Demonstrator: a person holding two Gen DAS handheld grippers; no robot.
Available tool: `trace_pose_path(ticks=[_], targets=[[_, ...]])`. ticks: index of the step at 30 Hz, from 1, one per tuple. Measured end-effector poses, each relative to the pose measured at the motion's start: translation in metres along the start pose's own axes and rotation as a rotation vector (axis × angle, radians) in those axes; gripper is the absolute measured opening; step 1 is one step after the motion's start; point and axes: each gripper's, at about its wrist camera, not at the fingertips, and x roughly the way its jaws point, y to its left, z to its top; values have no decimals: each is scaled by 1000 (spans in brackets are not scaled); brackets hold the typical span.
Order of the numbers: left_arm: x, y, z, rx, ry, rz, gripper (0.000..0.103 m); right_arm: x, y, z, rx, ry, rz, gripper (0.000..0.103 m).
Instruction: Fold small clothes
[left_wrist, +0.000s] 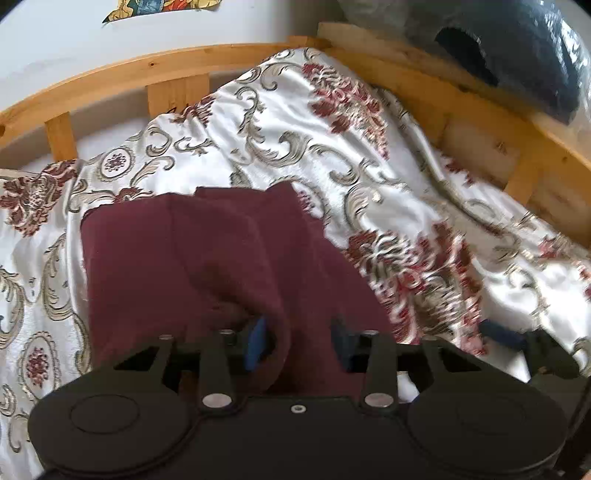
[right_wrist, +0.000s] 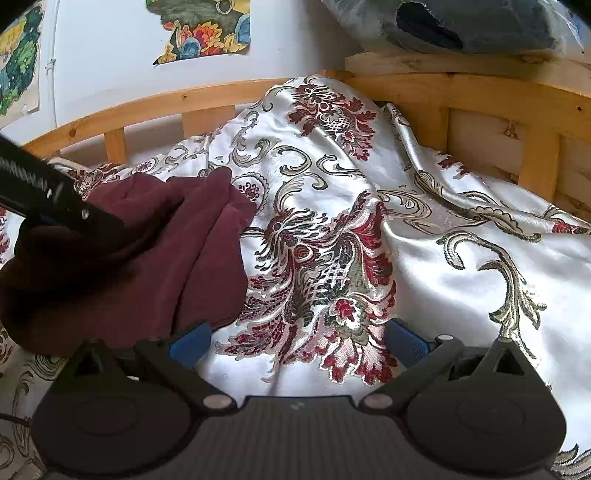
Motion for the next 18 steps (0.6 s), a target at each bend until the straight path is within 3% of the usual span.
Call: trace_pose_path(ticks=[1,3,9,11,18], targets=[[-3,0,2,-11,-9,-28,52,0,-1,0,3,-1,0,103],[-10,-3,4,-27,-32,-61,71,0,-1,0,5,0,0,103],[-31,-10,7,17,-115,-49,93,0,-1,0,7,3,-4,103],[-38,-8,6,29,-146,-26,98,0,0,0,7,7,-8,103],[-62,22,-15,51,-173,45,102,-2,4,0,19,12,-25,103]])
